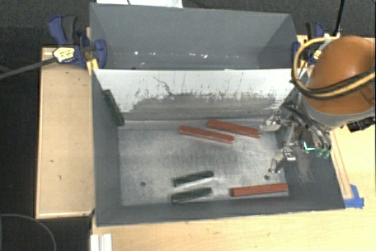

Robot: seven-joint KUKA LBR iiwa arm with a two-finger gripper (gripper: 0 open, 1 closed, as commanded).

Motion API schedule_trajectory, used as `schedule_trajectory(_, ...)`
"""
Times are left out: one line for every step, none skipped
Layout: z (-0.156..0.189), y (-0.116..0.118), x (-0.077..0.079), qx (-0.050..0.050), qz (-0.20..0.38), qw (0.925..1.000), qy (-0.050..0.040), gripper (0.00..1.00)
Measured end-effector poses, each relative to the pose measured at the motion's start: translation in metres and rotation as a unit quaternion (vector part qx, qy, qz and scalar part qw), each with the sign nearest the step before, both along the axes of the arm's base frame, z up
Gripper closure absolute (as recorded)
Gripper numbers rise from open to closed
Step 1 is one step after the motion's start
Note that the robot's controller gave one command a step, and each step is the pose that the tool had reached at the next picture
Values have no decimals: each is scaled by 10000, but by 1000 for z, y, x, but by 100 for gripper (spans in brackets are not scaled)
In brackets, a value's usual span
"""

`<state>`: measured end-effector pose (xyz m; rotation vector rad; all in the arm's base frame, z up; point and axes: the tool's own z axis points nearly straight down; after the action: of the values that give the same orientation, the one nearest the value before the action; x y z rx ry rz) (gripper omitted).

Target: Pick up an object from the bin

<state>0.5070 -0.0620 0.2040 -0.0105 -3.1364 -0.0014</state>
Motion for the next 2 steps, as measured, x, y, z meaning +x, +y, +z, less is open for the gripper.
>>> schedule_trajectory(4, 0, 2, -6, 11, 10000, -40, 0)
schedule_trajectory(-40, 16, -13, -11, 191, 9998, -77, 0)
